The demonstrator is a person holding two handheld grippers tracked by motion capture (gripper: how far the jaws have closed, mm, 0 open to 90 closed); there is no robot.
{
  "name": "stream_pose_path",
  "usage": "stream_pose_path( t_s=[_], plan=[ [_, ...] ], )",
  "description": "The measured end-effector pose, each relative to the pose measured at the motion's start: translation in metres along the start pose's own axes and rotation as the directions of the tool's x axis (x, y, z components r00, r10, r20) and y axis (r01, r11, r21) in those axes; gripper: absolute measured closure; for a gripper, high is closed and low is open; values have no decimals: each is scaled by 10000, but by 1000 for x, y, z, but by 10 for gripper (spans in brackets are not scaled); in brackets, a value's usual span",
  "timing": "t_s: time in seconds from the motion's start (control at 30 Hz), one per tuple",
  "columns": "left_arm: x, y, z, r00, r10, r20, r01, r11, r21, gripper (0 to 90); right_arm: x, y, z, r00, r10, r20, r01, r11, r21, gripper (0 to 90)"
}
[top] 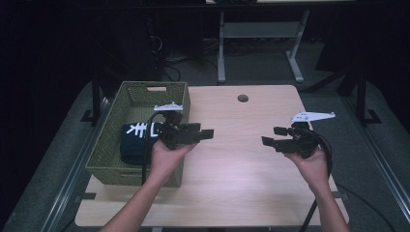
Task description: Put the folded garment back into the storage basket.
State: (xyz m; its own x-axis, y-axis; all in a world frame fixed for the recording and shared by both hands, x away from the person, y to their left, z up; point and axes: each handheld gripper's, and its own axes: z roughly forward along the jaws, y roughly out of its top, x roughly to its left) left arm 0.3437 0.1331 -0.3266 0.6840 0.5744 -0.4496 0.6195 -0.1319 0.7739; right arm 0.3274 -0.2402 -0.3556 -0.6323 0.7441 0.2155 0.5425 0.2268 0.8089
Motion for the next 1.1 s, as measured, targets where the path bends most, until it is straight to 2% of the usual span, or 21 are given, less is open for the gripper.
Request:
stream_pose_path(
  t_s=[0.27,0.6,0.7,1.1],
  plan=[
    [-8,-6,4,9997,216,-77,-218,9995,-218,275,-6,-9,-10,9996,21,269,-20,10000,-49,302],
    [-15,-22,16,9996,263,55,-262,9996,-112,271,-18,-35,-21,9978,276,600,-285,9995,147,296],
    [-21,-28,19,9985,533,-92,-535,9985,-137,271,-19,-39,-23,9974,303,654,-312,9994,123,293],
    [-35,-51,27,9968,781,175,-780,9969,-54,272,-27,-65,-33,9947,682,769,-678,9977,-67,281]
  ],
)
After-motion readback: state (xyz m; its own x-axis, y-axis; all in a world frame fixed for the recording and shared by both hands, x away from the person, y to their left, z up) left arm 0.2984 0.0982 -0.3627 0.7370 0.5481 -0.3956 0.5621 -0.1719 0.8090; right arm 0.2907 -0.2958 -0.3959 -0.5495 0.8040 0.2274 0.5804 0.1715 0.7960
